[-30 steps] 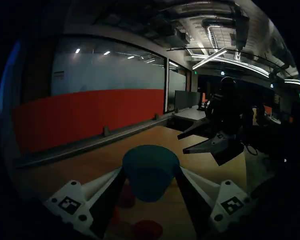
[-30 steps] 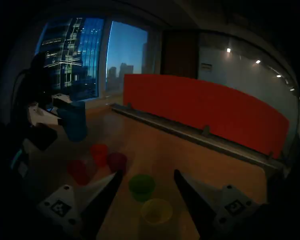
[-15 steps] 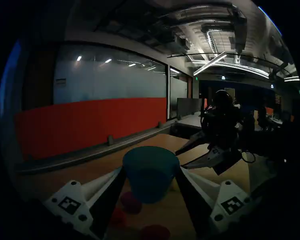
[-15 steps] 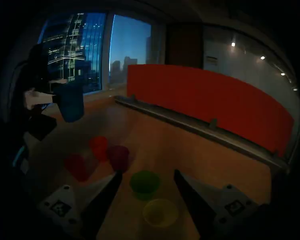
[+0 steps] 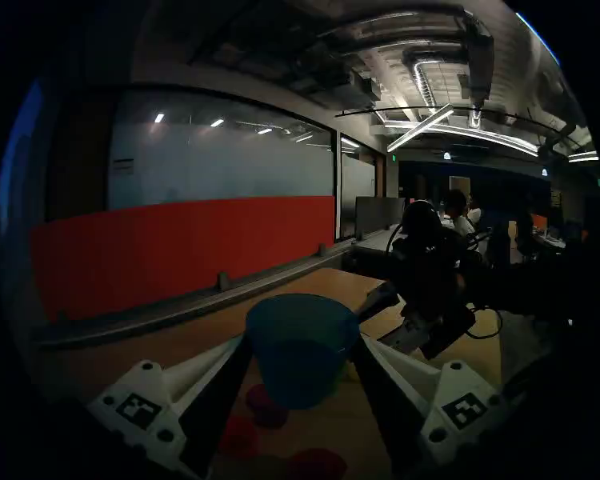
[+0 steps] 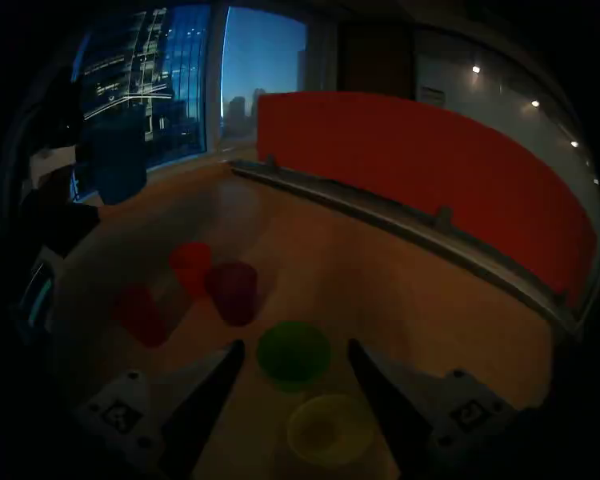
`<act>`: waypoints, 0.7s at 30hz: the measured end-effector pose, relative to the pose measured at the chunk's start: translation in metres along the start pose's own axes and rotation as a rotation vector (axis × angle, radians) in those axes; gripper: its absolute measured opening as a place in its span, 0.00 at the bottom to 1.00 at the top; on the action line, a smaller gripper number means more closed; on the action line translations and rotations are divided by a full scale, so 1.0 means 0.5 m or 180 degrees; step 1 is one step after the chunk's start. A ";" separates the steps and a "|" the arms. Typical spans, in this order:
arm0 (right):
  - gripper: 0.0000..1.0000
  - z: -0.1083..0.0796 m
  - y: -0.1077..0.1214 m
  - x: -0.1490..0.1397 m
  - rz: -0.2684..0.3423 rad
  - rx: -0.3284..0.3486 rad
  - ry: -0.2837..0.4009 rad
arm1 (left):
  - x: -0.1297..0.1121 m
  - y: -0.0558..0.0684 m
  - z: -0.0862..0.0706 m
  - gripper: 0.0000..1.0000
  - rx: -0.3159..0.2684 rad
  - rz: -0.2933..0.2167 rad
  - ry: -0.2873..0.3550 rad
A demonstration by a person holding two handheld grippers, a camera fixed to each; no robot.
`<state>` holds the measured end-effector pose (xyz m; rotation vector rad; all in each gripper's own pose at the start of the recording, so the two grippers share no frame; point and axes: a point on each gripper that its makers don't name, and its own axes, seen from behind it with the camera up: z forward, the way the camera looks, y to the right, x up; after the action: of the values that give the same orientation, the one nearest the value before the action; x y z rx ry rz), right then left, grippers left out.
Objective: Pour water
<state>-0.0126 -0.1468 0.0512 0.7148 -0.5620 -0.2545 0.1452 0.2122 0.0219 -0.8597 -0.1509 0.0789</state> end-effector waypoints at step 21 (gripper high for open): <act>0.95 0.064 -0.014 -0.055 -0.0003 0.0064 -0.0296 | -0.029 -0.012 0.006 0.86 0.0007 0.0002 -0.0098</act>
<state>-0.0533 -0.1584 0.0551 0.7253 -0.6535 -0.2846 0.1303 0.2090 0.0268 -0.8565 -0.1793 0.0929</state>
